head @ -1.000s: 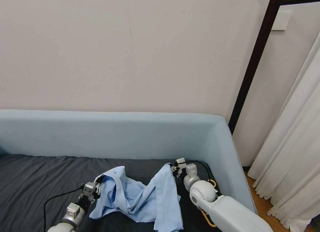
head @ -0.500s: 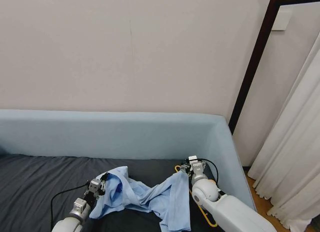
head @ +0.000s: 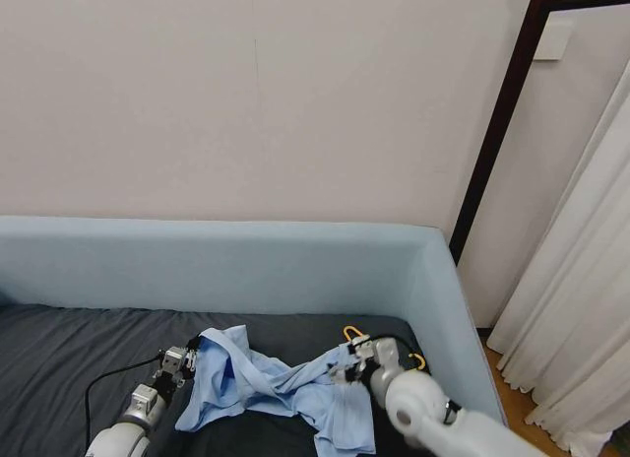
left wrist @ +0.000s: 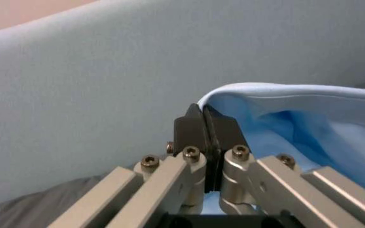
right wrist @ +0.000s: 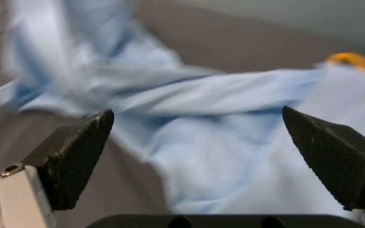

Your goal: Pick up the clothes from the sofa and hang them on the clothes hanger.

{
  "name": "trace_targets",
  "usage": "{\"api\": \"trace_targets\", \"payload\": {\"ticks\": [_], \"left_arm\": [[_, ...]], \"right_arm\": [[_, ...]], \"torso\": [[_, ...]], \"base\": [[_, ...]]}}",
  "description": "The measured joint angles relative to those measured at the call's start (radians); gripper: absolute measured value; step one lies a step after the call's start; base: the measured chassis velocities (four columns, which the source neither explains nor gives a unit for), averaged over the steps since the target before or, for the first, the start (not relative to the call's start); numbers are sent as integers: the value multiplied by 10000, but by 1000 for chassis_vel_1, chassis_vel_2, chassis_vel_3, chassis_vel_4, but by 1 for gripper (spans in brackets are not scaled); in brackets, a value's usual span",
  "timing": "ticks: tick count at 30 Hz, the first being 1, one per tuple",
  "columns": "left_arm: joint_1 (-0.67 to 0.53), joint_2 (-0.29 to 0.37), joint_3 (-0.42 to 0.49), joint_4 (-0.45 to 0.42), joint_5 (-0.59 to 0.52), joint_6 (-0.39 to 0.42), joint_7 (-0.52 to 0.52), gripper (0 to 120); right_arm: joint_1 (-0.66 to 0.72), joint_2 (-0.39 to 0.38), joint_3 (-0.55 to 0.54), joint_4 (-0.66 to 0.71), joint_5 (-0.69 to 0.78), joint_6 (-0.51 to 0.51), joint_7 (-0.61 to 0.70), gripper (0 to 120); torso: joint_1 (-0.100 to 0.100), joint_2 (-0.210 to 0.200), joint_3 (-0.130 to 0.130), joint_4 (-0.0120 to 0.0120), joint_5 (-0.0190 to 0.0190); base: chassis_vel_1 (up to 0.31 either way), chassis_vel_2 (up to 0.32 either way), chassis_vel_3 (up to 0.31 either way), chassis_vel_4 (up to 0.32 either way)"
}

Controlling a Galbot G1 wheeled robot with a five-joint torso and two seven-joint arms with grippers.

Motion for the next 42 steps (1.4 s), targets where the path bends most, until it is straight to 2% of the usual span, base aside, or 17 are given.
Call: {"api": "trace_targets", "payload": {"ticks": [2, 6, 8, 11, 16, 19, 20, 23, 25, 27, 29, 33, 35, 38, 41, 42], "left_arm": [[23, 41, -6, -81, -36, 35, -4, 0], [81, 234, -86, -406, -231, 187, -46, 0], [86, 244, -106, -451, -249, 203, -54, 0], [101, 230, -140, -569, -282, 258, -91, 0], [138, 164, -159, -713, -297, 306, -119, 0], [205, 148, -184, -817, -308, 316, -124, 0], [205, 148, -184, -817, -308, 316, -124, 0], [268, 166, -206, -899, -329, 317, -127, 0], [272, 171, -208, -914, -335, 317, -127, 0], [274, 181, -209, -963, -364, 317, -128, 0], [274, 189, -209, -978, -375, 317, -129, 0], [265, 199, -177, -993, -414, 317, -134, 0], [255, 200, -171, -993, -422, 317, -136, 0], [192, 203, -149, -958, -430, 317, -144, 0], [166, 204, -143, -933, -431, 317, -150, 0], [133, 205, -134, -908, -432, 317, -153, 0]], "right_arm": [[-70, 100, -149, -89, -232, 150, -200, 99], [110, 511, -814, -715, -964, 567, -876, 84], [218, 601, -951, -847, -976, 598, -902, 85], [531, 884, -1365, -1244, -952, 720, -976, 94], [856, 1382, -1670, -1987, -971, 924, -1208, 94], [1004, 1807, -1708, -2683, -984, 953, -1185, 81], [1004, 1807, -1708, -2683, -984, 953, -1185, 81], [1042, 2062, -1678, -3129, -1028, 977, -1145, 68], [1048, 2107, -1673, -3209, -1062, 957, -1096, 65], [1053, 2281, -1624, -3426, -1101, 905, -946, 52], [1054, 2344, -1599, -3496, -1110, 906, -922, 49], [1058, 2541, -1564, -3635, -1170, 903, -752, 30], [1059, 2558, -1559, -3637, -1170, 903, -738, 27], [1061, 2441, -1549, -3538, -1105, 1061, -1061, 12], [1067, 2329, -1540, -3455, -1057, 1161, -1343, 8], [1081, 2179, -1527, -3355, -1003, 1282, -1725, 1]], "torso": [[0, 0, 0, 0, 0], [0, 1, 0, 1, 0], [0, 0, 0, 1, 0], [0, 0, 0, 1, -1], [0, 0, 1, 1, -2], [0, 0, 2, 0, -1], [0, 0, 2, 0, -1], [0, 0, 1, 0, -1], [0, 0, 1, 0, -1], [1, 0, 1, -1, 0], [0, 0, 1, 0, 0], [0, 0, 1, 0, 0], [0, 0, 1, 1, 0], [1, 0, 2, 0, 1], [0, 0, 1, 0, 1], [0, 0, 1, 0, 0]], "base": [[0, 0, 0, 0], [0, 0, 0, 0], [0, 0, 0, 0], [0, 0, 0, 0], [0, 0, 0, 0], [0, 0, 0, 0], [0, 0, 0, 0], [0, 0, 0, 0], [0, 0, 0, 0], [0, 0, 0, 0], [0, 0, 0, 0], [0, 0, 0, 0], [0, 0, 0, 0], [0, 0, 0, 0], [0, 0, 0, 0], [0, 0, 0, 0]]}}
